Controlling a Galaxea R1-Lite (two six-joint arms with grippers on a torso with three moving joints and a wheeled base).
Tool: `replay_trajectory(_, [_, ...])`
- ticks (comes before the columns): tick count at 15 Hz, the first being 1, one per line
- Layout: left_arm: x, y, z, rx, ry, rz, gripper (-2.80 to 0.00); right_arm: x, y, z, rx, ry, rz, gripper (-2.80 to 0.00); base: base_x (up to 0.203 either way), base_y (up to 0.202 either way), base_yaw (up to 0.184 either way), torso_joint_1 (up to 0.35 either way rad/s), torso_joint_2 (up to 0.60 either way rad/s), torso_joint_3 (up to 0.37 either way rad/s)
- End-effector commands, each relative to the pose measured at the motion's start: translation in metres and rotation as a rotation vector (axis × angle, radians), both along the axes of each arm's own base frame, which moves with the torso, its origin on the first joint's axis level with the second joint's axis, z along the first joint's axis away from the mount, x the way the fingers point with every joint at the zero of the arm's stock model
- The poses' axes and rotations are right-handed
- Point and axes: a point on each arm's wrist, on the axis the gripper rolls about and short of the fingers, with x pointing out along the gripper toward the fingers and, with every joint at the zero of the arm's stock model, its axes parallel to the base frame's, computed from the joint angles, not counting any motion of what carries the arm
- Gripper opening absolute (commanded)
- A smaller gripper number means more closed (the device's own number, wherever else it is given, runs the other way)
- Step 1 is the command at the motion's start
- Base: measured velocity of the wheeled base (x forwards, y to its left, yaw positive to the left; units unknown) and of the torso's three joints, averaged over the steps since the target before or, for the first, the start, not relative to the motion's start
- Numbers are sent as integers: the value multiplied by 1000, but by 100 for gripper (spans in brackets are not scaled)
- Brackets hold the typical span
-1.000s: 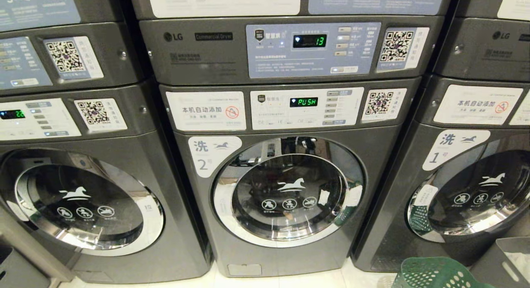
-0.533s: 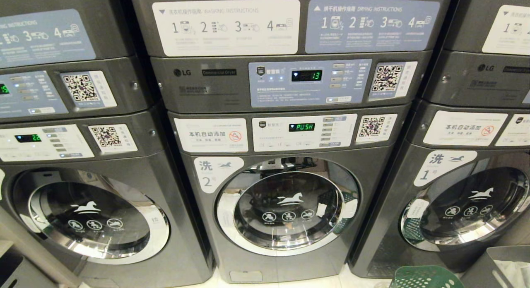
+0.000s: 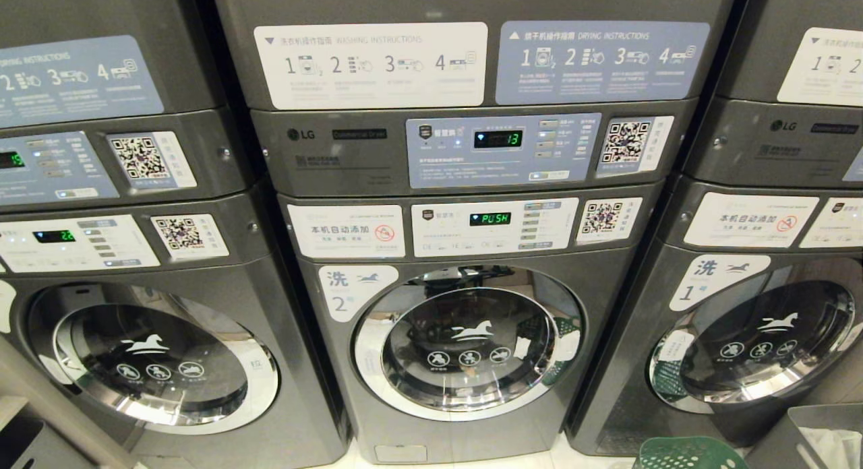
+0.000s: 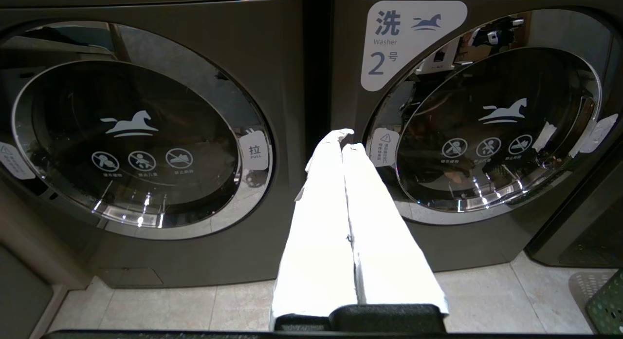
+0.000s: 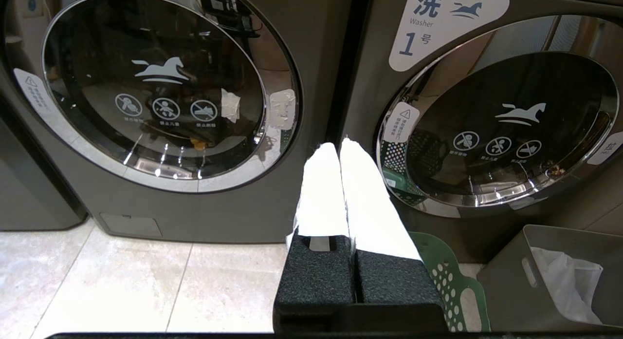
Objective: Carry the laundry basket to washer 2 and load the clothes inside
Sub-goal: Press the washing machine switch
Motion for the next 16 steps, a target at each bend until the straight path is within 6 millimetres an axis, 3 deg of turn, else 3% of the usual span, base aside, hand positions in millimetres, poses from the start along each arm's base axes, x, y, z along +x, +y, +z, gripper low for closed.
replay_trajectory(1, [1, 0, -2, 1, 7, 0, -280, 0, 0, 0, -7, 1, 3, -280, 0, 0, 0, 0, 0, 0])
replay_trajectory(3, [1, 0, -2, 1, 7, 0, -280, -6, 0, 19, -20, -66, 9, -280, 0, 0, 0, 0, 0, 0])
replay_trajectory(5, [1, 0, -2, -1, 7, 0, -280, -17, 1, 51, -22, -118, 37, -280, 0, 0, 0, 0, 0, 0])
replay_trajectory(7, [1, 0, -2, -1, 7, 0, -280, -5, 2, 70, -12, -11, 94, -280, 0, 0, 0, 0, 0, 0])
replay_trajectory(11, [1, 0, -2, 1, 7, 0, -280, 59, 6, 101, 70, 282, 266, -280, 0, 0, 0, 0, 0, 0])
replay_trajectory(13, [1, 0, -2, 0, 7, 0, -280, 105, 13, 107, 88, 365, 382, -280, 0, 0, 0, 0, 0, 0])
replay_trajectory(16, [1, 0, -2, -1, 7, 0, -280, 180, 37, 106, 49, 328, 537, -280, 0, 0, 0, 0, 0, 0])
